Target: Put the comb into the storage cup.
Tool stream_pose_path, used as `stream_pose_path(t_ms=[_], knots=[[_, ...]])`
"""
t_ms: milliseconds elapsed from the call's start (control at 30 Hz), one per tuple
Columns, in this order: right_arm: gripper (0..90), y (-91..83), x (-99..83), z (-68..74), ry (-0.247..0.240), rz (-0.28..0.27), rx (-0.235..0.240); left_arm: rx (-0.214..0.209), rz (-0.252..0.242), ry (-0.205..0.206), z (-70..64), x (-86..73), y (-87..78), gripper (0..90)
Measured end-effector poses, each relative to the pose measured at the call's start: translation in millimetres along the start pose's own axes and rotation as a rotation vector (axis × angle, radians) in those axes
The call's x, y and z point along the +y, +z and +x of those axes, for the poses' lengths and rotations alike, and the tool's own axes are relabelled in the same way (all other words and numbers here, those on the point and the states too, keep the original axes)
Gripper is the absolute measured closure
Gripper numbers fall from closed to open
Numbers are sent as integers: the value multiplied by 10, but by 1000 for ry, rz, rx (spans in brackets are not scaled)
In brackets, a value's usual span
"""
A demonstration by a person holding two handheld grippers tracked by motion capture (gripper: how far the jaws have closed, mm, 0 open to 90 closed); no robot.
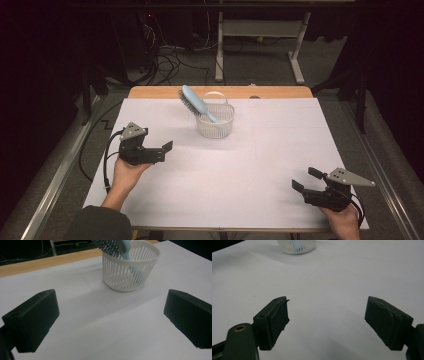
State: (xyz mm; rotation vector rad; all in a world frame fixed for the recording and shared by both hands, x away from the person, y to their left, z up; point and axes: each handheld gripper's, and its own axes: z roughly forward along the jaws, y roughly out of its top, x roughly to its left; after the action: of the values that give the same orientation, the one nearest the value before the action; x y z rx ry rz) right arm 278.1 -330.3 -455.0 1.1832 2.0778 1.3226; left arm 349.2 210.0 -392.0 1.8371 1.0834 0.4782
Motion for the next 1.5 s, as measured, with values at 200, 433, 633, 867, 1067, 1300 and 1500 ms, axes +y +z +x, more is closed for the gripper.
stream_pose_path(t_ms=[200,433,633,867,1067,1300,1500], knots=[[199,-1,-1,-2,5,-1,-2,-1,-5,0,-9,-20,-28,0],[198,-1,-1,-3,7,-2,-2,2,-18,-4,-3,-44,-79,0],[199,0,-1,-4,7,-2,-2,2,-22,-6,-5,-66,-107,0],[199,-1,-1,-3,7,-2,-3,2,-21,-6,-6,-99,-132,0],[199,-1,-1,-3,8,-2,-2,16,-22,0,-6,-127,-157,0],[199,0,-1,-2,8,-2,-3,15,-25,-3,-5,-173,-179,0],[198,0,-1,0,7,-1,-2,16,-22,-5,-3,-206,-199,0]])
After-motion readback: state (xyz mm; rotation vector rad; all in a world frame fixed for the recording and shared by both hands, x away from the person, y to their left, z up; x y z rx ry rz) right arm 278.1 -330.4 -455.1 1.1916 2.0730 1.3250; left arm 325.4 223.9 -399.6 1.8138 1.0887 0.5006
